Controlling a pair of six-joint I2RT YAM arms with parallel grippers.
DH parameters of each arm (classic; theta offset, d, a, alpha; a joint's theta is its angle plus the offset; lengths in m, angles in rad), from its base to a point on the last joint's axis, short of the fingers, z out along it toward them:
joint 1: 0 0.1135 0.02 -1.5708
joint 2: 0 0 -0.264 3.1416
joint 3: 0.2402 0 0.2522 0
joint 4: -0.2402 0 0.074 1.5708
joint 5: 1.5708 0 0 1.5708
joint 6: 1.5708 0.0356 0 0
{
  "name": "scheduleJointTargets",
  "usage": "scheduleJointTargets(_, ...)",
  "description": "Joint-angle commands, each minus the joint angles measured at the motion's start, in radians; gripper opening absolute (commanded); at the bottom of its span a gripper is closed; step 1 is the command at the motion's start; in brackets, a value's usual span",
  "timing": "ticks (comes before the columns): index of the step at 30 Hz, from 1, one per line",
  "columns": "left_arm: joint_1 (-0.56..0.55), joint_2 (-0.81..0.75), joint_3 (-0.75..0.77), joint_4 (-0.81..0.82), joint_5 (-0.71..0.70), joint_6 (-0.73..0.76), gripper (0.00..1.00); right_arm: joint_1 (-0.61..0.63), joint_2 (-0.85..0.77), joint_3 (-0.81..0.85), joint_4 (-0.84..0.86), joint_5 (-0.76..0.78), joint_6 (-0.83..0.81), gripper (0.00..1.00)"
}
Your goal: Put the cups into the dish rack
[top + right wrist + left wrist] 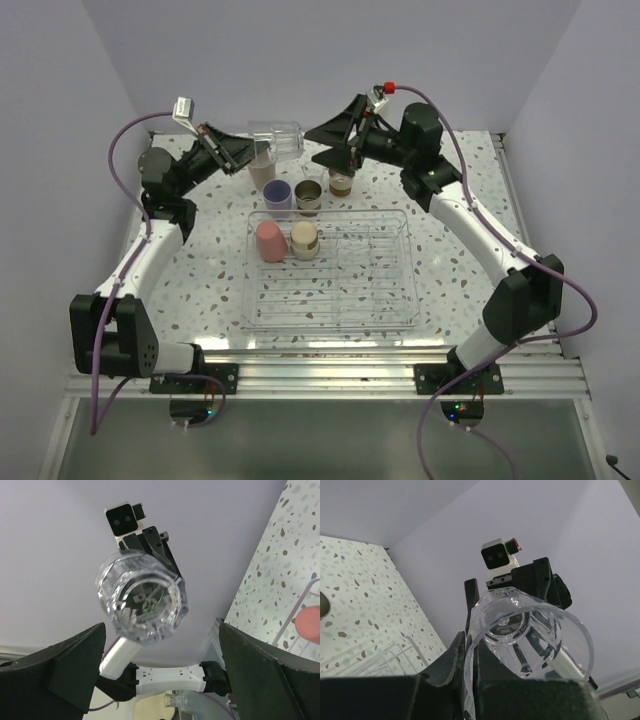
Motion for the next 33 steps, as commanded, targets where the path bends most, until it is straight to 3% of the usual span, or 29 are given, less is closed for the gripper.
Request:
scheduleJointTargets(1,-0.04,-0.028,0.021,0.107,0.011,-0.049,0.0,0.014,0.01,0.045,0.086,0.011,0.034,0.98)
scheduleJointTargets(13,-0.127,-0.017,-0.019,0.119,-0.058,-0.031,0.0,0.063,0.015,0.042,0.107,0.014,0.038,0.95)
scheduleJointTargets(16,-0.129,-0.014,-0.022,0.114,-0.068,-0.026,0.0,0.064,-0.003,0.012,0.112,0.014,0.035,0.77)
scheduleJointTargets(18,-0.129,-0.014,-0.026,0.105,-0.076,-0.02,0.0,0.063,-0.011,-0.005,0.115,0.016,0.034,0.55)
scheduleJointTargets(20,-0.129,-0.013,-0.032,0.096,-0.076,-0.017,0.01,0.064,-0.023,-0.022,0.114,0.024,0.026,0.42)
scheduleJointTargets(21,-0.129,-0.014,-0.037,0.096,-0.076,-0.016,0.05,0.064,-0.027,-0.025,0.111,0.025,0.023,0.35)
scheduleJointTargets(22,-0.129,-0.016,-0.038,0.084,-0.078,-0.01,0.15,0.063,-0.03,-0.028,0.103,0.025,0.015,0.23)
scheduleJointTargets(24,-0.129,-0.017,-0.042,0.067,-0.078,0.007,0.34,0.063,-0.037,-0.028,0.071,0.028,0.0,0.14)
scheduleJointTargets(25,-0.129,-0.02,-0.042,0.044,-0.078,0.015,0.55,0.063,-0.042,-0.027,0.055,0.028,-0.017,0.06)
scheduleJointTargets(27,-0.127,-0.029,-0.039,0.013,-0.076,0.045,0.67,0.06,-0.051,-0.022,-0.01,0.034,-0.044,0.01)
scheduleJointTargets(28,-0.126,-0.032,-0.035,-0.027,-0.076,0.059,0.77,0.051,-0.057,-0.019,-0.033,0.039,-0.073,0.0)
scheduleJointTargets(33,-0.092,-0.065,0.012,-0.267,-0.084,0.235,0.89,-0.029,-0.125,-0.056,-0.156,0.057,-0.124,0.0)
